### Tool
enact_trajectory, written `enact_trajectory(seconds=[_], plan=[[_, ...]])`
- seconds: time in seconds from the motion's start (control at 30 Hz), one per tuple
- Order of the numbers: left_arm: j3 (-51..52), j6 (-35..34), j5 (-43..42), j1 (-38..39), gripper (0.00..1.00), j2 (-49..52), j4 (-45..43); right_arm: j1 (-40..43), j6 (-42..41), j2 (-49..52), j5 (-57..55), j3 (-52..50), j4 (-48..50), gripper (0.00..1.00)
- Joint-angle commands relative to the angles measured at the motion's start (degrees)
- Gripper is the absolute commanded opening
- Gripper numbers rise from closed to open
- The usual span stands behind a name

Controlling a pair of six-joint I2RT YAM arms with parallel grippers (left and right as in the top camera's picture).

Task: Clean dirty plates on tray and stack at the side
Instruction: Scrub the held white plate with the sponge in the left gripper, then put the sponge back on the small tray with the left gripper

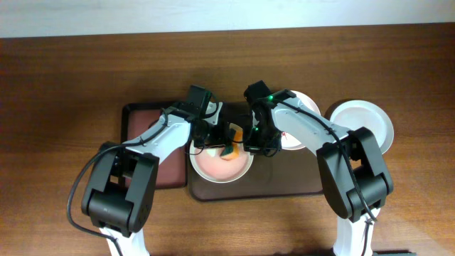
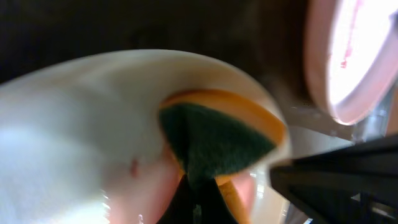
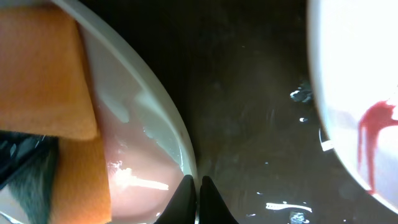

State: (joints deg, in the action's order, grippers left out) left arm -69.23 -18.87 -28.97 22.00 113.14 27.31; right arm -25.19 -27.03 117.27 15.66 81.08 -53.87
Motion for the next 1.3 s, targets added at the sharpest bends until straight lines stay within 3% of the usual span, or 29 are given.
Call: enact_trajectory(seconds=[0.0,0.2,0.3,0.4,0.47,0.57,0.83,0.87,0.9,0.93,1.0,1.03,1.1,1.17,1.2,1.27], plan=[[-1.0,0.5,4.5,-1.7,0.0,1.5,0.1,-0.3,-0.3,0.2,-1.1,-0.7,-0.4,0.04],[-1.2,7.9,5.0,-6.0,0.0,-6.7,2.1,-0.3,-0.3,0.2,-1.2,-0.7,-0.3,0.04],[-1.2,10.3,5.1,-6.0,0.0,-14.0,8.9,-0.3,-0.3,0.2,-1.4,-0.7,-0.3,0.04],[-1.2,12.1,20.2,-7.3,0.0,-19.5,18.1,-0.3,-0.3,0.2,-3.3,-0.7,0.1,0.04],[-1.2,12.2,24.5,-11.5,0.0,-20.6,21.0,-0.2,-0.3,0.2,-7.3,-0.7,1.7,0.04],[-1.1,12.2,24.5,-16.5,0.0,-19.2,21.0,-0.3,0.6,0.2,-7.6,-0.7,3.0,0.08],[-0.9,12.2,30.5,-16.8,0.01,-4.3,19.6,-0.3,1.2,0.2,-7.5,-0.7,3.1,0.09],[-0.9,12.2,30.6,-16.8,0.3,-3.8,19.3,-0.3,1.3,0.2,-7.5,-0.7,3.1,0.08],[-0.9,12.2,30.6,-16.8,0.66,-3.7,18.5,-0.3,1.2,0.2,-7.5,-0.7,3.1,0.08],[-0.9,12.2,30.6,-16.8,0.77,-3.7,17.6,-0.3,1.3,0.2,-7.5,-0.7,3.1,0.08],[-0.9,12.1,33.1,-16.8,0.8,-3.6,16.2,-0.3,1.2,0.2,-7.5,-0.7,3.1,0.08],[-0.9,12.1,33.0,-16.8,0.79,-3.4,15.8,-0.3,1.2,0.2,-7.5,-0.7,3.1,0.08],[-0.9,12.1,31.3,-16.8,0.66,-2.4,13.4,-0.3,1.2,0.2,-7.3,-0.7,3.1,0.08],[-0.9,12.1,28.3,-16.8,0.63,-0.6,12.5,-0.3,1.2,0.2,-7.3,-0.7,2.8,0.08],[-0.9,12.1,27.2,-16.8,0.46,0.2,12.3,-0.3,1.2,0.2,-7.3,-0.7,2.6,0.08],[-1.1,12.1,27.2,-16.8,0.0,0.5,12.2,-0.3,1.2,0.2,-7.3,-0.7,2.2,0.08]])
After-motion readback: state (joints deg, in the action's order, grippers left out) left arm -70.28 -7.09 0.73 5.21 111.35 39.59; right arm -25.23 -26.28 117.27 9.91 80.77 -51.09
